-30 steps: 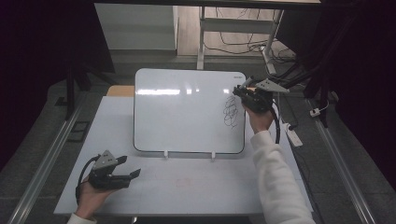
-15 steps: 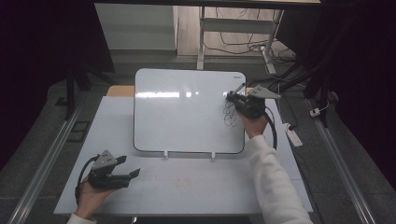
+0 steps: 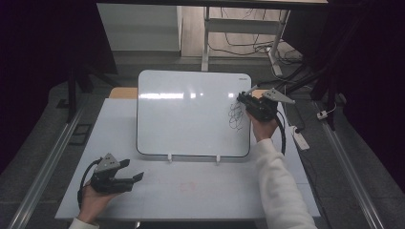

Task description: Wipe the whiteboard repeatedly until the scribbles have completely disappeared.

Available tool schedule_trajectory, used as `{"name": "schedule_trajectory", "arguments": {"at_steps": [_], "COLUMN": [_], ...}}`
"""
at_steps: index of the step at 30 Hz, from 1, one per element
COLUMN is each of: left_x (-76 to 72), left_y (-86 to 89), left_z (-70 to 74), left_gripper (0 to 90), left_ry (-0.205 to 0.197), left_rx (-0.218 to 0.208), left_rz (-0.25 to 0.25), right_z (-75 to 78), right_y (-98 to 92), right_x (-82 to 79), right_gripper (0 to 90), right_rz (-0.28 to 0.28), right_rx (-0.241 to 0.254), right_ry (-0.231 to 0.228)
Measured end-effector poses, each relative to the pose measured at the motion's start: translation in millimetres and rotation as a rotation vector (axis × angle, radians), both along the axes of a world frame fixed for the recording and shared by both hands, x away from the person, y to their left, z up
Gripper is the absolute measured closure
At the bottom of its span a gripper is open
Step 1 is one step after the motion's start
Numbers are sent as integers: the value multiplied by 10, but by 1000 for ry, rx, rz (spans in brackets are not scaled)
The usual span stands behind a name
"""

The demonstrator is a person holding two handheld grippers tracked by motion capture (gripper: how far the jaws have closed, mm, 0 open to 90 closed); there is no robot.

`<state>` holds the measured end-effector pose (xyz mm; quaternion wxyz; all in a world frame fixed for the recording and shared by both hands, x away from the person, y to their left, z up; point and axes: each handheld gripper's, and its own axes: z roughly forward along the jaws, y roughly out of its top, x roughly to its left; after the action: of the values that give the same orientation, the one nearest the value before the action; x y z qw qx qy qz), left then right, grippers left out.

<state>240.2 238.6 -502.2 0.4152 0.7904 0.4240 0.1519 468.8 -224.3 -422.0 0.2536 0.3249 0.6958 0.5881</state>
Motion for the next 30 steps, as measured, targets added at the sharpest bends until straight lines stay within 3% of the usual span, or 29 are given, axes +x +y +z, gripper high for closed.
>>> {"name": "schedule_trajectory", "arguments": {"at_steps": [1,2,3,4,6,7,8,10,12,14,16,17,18,19,20,25,26,28,30], "left_x": [3,9,16,19,18,15,13,17,28,26,19,17,19,22,26,17,16,17,24], "left_y": [1,3,7,11,11,10,8,6,4,2,-1,1,5,8,12,4,5,10,15], "left_z": [3,1,-4,-21,-26,-26,-21,-11,-21,-25,-20,-14,-9,-8,-10,-15,-8,-4,-13], "left_gripper": [254,254,254,254,254,254,254,255,255,255,255,255,255,255,255,255,255,256,256], "left_ry": [-3,-2,0,8,10,10,8,3,6,8,6,3,-1,-1,1,1,-2,-5,-2], "left_rx": [2,0,1,2,3,3,-1,-1,-2,-1,0,-2,-2,-5,-6,-4,-4,-8,-8], "left_rz": [-1,1,1,3,2,2,2,1,4,4,4,3,5,10,11,7,7,10,12], "right_z": [-32,-32,-43,-20,19,19,6,-41,-37,-20,-14,-22,-22,-52,-54,-11,-16,-37,-35], "right_y": [91,91,189,146,-32,-32,-77,74,114,63,-87,-44,-44,74,93,-71,-38,50,65], "right_x": [-39,-39,-92,-70,-9,-9,11,-80,-107,-85,-34,-61,-61,-124,-137,-67,-90,-136,-145], "right_gripper": [773,773,774,774,774,774,774,774,773,774,773,774,774,773,774,773,773,773,774], "right_rz": [48,48,78,69,-18,-18,-22,49,75,52,-16,-5,-5,57,65,-10,-7,48,55], "right_rx": [-52,-52,-138,-115,-9,-9,29,-77,-133,-110,5,-32,-32,-108,-130,-42,-65,-125,-147], "right_ry": [-7,-7,-34,-28,-10,-10,9,-3,-15,-13,15,9,9,-1,-8,5,0,-1,-10]}}
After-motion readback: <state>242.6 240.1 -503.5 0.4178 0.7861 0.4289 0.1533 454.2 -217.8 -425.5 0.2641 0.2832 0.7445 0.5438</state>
